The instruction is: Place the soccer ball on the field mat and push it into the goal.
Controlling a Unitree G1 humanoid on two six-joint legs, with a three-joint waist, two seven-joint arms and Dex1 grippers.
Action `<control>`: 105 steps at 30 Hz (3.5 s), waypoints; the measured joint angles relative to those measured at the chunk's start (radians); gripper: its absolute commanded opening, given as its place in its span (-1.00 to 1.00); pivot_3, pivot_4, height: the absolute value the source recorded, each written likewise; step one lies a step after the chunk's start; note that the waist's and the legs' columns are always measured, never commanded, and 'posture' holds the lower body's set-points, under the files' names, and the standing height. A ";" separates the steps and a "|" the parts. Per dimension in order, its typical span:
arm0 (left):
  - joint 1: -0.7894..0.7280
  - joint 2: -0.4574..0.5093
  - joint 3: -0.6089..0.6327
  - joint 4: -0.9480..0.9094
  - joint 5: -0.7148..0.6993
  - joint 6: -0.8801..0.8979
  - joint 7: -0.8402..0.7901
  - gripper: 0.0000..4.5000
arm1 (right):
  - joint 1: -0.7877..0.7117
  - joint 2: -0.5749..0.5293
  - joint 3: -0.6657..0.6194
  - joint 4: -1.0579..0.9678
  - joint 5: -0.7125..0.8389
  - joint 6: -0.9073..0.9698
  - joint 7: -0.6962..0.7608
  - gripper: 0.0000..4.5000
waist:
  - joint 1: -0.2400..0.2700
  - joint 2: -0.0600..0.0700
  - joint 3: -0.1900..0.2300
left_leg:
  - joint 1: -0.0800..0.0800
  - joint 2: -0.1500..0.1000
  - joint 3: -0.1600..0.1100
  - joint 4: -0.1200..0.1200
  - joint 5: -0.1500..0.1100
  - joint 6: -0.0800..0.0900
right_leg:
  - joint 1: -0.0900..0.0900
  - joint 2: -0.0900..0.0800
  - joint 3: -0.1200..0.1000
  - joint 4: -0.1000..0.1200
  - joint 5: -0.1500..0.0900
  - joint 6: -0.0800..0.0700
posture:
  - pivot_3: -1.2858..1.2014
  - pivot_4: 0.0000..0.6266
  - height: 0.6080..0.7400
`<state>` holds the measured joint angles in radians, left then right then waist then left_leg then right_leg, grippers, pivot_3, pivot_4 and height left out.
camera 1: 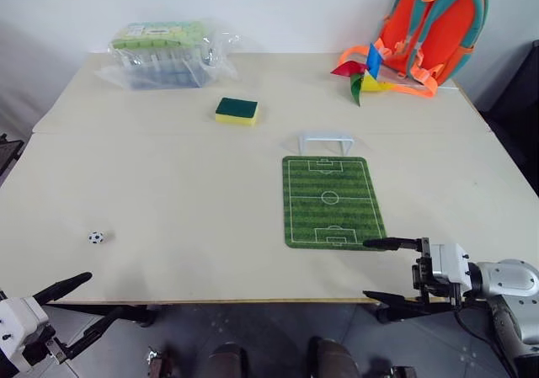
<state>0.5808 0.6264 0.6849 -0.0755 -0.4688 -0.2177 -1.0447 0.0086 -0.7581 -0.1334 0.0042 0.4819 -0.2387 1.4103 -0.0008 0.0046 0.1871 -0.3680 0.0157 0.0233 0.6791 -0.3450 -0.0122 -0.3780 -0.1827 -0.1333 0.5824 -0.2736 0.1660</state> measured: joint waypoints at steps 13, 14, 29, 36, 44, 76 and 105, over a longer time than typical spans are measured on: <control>0.034 -0.179 0.121 0.058 -0.121 0.084 0.153 0.99 | -0.044 0.150 0.023 -0.184 0.168 0.179 -0.127 1.00 | -0.001 0.000 0.000 | 0.001 0.005 0.002 0.003 -0.003 -0.002 | 0.000 0.004 0.001 0.001 -0.001 -0.002 | 0.03 -0.52 1.00; 0.040 -0.193 0.132 0.068 -0.125 0.087 0.171 0.99 | -0.050 0.157 0.022 -0.198 0.176 0.189 -0.142 1.00 | 0.001 0.000 0.000 | 0.001 0.004 0.002 0.003 -0.004 -0.001 | 0.000 0.004 0.002 0.001 -0.001 -0.002 | 0.03 -0.52 1.00; -0.235 -0.186 0.069 -0.036 -0.190 0.269 0.463 0.99 | -0.114 0.219 -0.001 -0.158 0.165 0.117 -0.137 1.00 | 0.026 -0.005 -0.003 | 0.002 0.004 0.002 0.005 -0.005 -0.001 | 0.000 0.004 0.002 0.005 -0.001 -0.002 | 0.03 -0.52 1.00; -0.428 -0.070 -0.034 0.056 -0.107 0.403 0.561 0.99 | -0.111 0.212 -0.006 -0.118 0.142 0.067 -0.100 1.00 | -0.003 -0.005 -0.004 | 0.007 0.004 0.009 0.003 -0.006 0.000 | 0.000 0.004 0.007 0.005 -0.001 -0.002 | 0.03 -0.52 1.00; -0.420 -0.054 -0.087 0.094 -0.052 0.460 0.549 0.99 | -0.066 0.212 -0.030 -0.119 0.133 0.040 -0.118 1.00 | 0.000 -0.005 -0.004 | 0.009 0.005 0.012 0.003 -0.007 0.000 | 0.000 0.004 0.010 0.005 -0.001 -0.002 | 0.03 -0.52 1.00; -1.080 -0.087 -0.867 -0.013 0.125 0.526 0.037 -0.64 | 0.019 -0.005 -0.290 0.281 0.163 -0.199 0.125 1.00 | 0.025 -0.002 -0.004 | 0.012 0.004 0.017 0.003 -0.008 0.002 | 0.002 0.005 0.014 0.003 0.000 0.000 | 0.03 -0.52 1.00; -1.315 -0.555 -1.139 0.484 0.448 0.407 0.141 -0.64 | 0.313 0.025 -0.355 -0.059 0.123 -0.099 -0.122 1.00 | 0.053 -0.003 -0.003 | 0.009 0.002 0.018 0.005 -0.009 0.005 | 0.002 0.004 0.015 -0.003 0.002 0.004 | 0.03 -0.52 1.00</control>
<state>-0.7346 0.0717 -0.4544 0.4087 -0.0205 0.1896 -0.9033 0.3213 -0.7335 -0.4883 -0.0543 0.6052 -0.3374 1.2887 0.0524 0.0020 0.1838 -0.3590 0.0182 0.0414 0.6837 -0.3539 -0.0075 -0.3762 -0.1785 -0.1183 0.5791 -0.2714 0.1699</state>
